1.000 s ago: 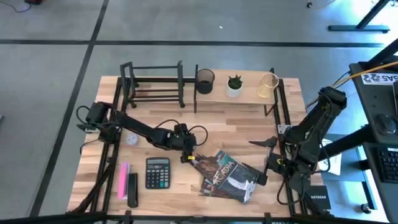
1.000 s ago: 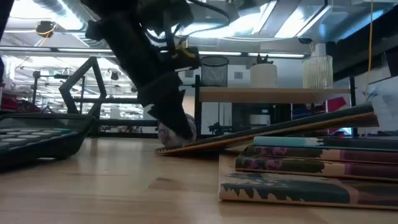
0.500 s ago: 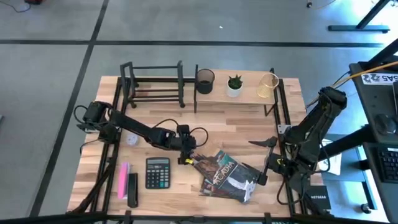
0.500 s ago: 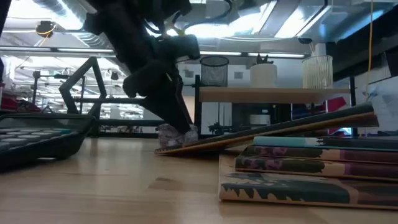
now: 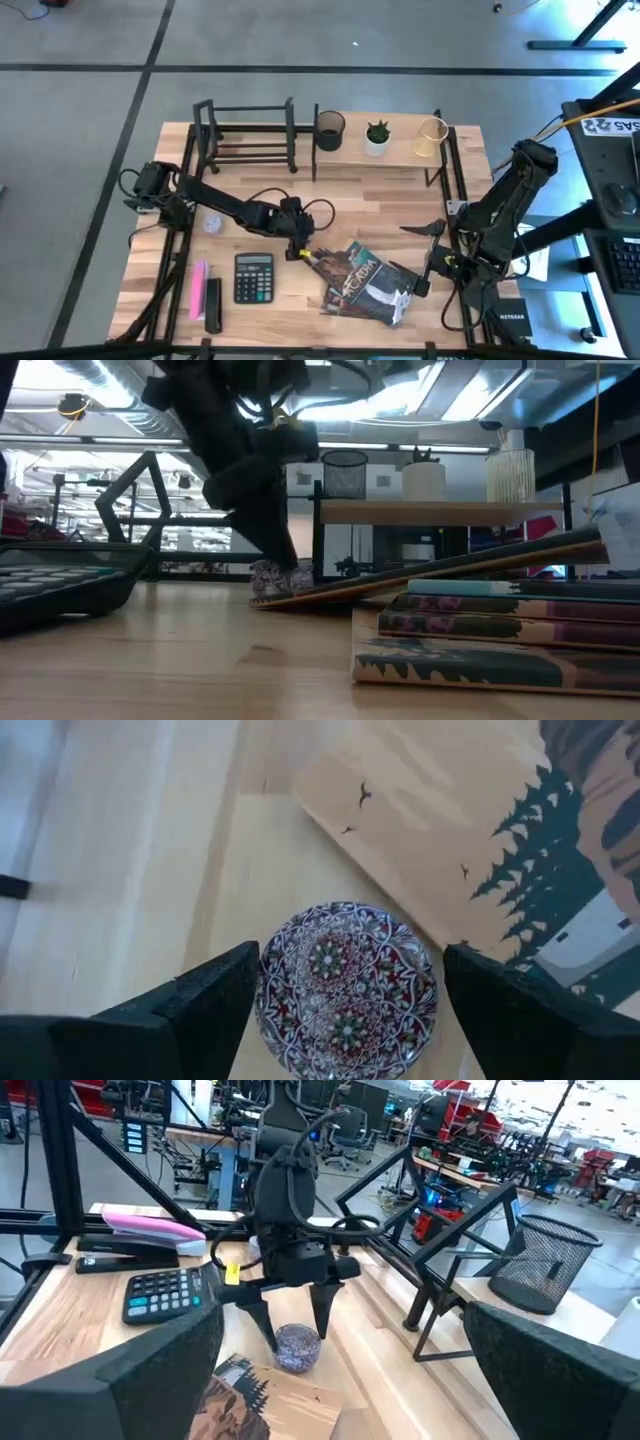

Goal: Stock shelves
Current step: Put the red scented candle jar under the shelf

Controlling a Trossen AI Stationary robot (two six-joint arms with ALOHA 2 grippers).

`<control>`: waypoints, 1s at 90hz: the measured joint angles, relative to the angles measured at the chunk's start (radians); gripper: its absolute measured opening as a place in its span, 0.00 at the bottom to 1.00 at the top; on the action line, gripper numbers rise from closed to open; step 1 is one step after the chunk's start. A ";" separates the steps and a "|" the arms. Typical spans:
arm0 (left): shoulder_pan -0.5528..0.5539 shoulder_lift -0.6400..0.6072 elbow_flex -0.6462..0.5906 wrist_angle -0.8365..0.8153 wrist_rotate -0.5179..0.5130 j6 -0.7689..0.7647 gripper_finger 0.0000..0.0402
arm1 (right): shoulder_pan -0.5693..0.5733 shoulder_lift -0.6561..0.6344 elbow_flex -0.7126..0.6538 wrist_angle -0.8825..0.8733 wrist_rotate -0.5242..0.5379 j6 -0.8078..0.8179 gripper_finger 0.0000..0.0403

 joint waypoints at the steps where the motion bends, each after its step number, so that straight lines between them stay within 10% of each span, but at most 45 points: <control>1: 0.000 0.001 0.000 -0.002 -0.001 0.000 0.74 | 0.000 0.000 0.000 -0.002 0.000 0.004 0.99; 90: 0.007 0.032 0.090 -0.006 -0.049 -0.011 0.61 | 0.000 0.000 0.000 -0.005 -0.015 0.013 0.99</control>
